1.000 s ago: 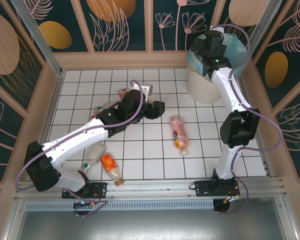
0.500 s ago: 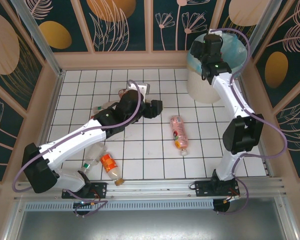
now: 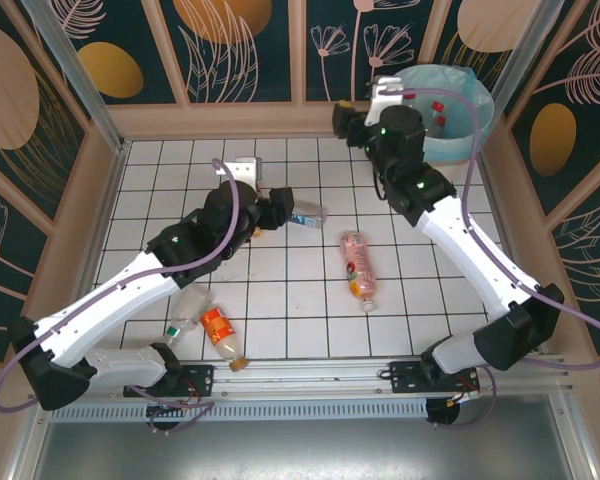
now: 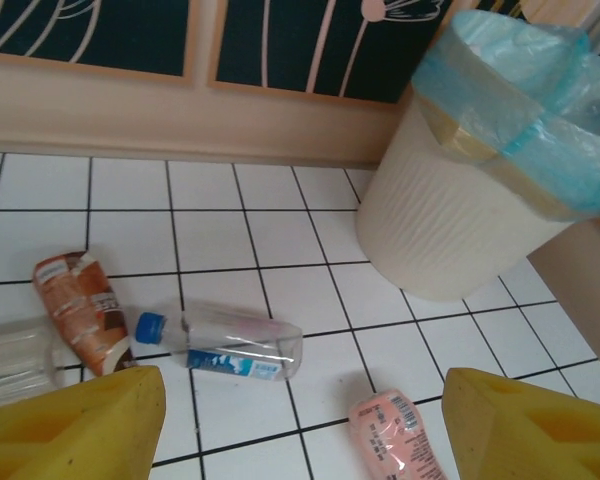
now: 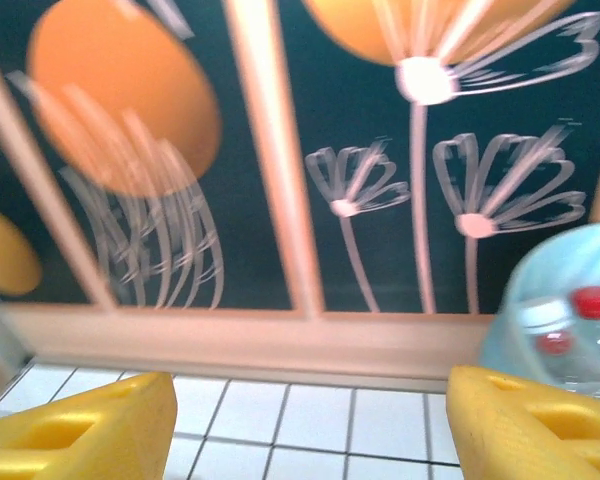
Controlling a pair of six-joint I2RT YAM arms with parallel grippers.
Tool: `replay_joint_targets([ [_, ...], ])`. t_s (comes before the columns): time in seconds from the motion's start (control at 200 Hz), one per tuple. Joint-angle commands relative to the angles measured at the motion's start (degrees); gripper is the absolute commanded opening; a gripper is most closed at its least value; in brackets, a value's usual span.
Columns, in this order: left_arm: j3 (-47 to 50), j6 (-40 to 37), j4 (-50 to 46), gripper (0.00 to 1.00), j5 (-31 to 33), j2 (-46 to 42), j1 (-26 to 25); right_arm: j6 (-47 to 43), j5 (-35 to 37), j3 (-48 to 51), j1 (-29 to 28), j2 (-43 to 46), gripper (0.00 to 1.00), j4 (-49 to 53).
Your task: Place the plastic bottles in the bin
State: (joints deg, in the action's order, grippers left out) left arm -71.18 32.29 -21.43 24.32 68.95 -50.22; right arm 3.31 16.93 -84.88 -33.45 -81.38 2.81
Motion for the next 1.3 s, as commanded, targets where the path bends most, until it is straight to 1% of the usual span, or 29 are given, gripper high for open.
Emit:
replay_joint_targets([
  [0.0,0.7,3.9,-5.0,0.73,2.5,-2.5,0.0,-3.0,-3.5,5.2,-4.2,1.8,0.71,1.2],
  [0.12,4.4,7.9,-7.1,0.74,3.0,-5.4,0.0,-0.9,-7.8,13.7,-9.0,4.1,0.71,-0.5],
  [0.21,7.4,11.3,-8.3,0.73,3.7,-7.7,0.2,2.6,-10.9,18.2,-11.8,3.7,0.67,-2.2],
  [0.315,11.0,14.6,-9.2,0.73,3.0,-10.1,0.5,3.8,-17.6,23.8,-14.3,2.5,0.67,-7.6],
  [0.36,12.6,16.0,-9.3,0.73,2.5,-11.0,0.8,7.2,-19.1,26.1,-14.4,1.7,0.67,-10.8],
  [0.445,15.1,18.2,-8.6,0.74,1.1,-12.8,2.5,17.6,-20.6,29.1,-14.3,-0.6,0.66,-16.6],
  [0.515,17.7,18.1,-6.8,0.73,-1.7,-13.9,5.6,25.3,-22.4,30.0,-14.5,-3.5,0.64,-20.1],
  [0.576,19.1,16.9,-4.6,0.72,-4.5,-14.4,9.4,32.1,-21.2,30.3,-14.8,-6.0,0.62,-21.7],
  [0.601,19.5,16.3,-3.8,0.69,-5.7,-14.3,10.9,34.7,-20.9,30.6,-14.9,-7.0,0.61,-22.9],
  [0.656,19.4,14.2,-2.6,0.6,-8.4,-13.4,14.6,40.2,-20.4,31.9,-15.1,-9.1,0.61,-26.7],
  [0.781,19.0,10.3,-0.4,0.47,-14.5,-10.1,22.6,49.6,-19.0,33.4,-16.1,-14.1,0.61,-33.6],
  [0.891,20.6,8.6,2.9,0.44,-21.2,-6.4,29.9,56.0,-19.7,33.4,-16.4,-19.4,0.62,-38.1],
  [0.961,21.1,7.4,4.3,0.43,-24.4,-3.7,33.3,59.2,-20.3,33.5,-16.5,-22.3,0.62,-41.2],
  [1.046,21.3,6.0,5.8,0.43,-25.1,-0.9,36.4,61.7,-20.9,32.7,-16.7,-25.6,0.62,-44.0],
  [1.296,24.7,5.8,12.3,0.43,-29.6,4.9,43.1,63.6,-20.8,29.5,-16.7,-31.8,0.64,-45.0],
])
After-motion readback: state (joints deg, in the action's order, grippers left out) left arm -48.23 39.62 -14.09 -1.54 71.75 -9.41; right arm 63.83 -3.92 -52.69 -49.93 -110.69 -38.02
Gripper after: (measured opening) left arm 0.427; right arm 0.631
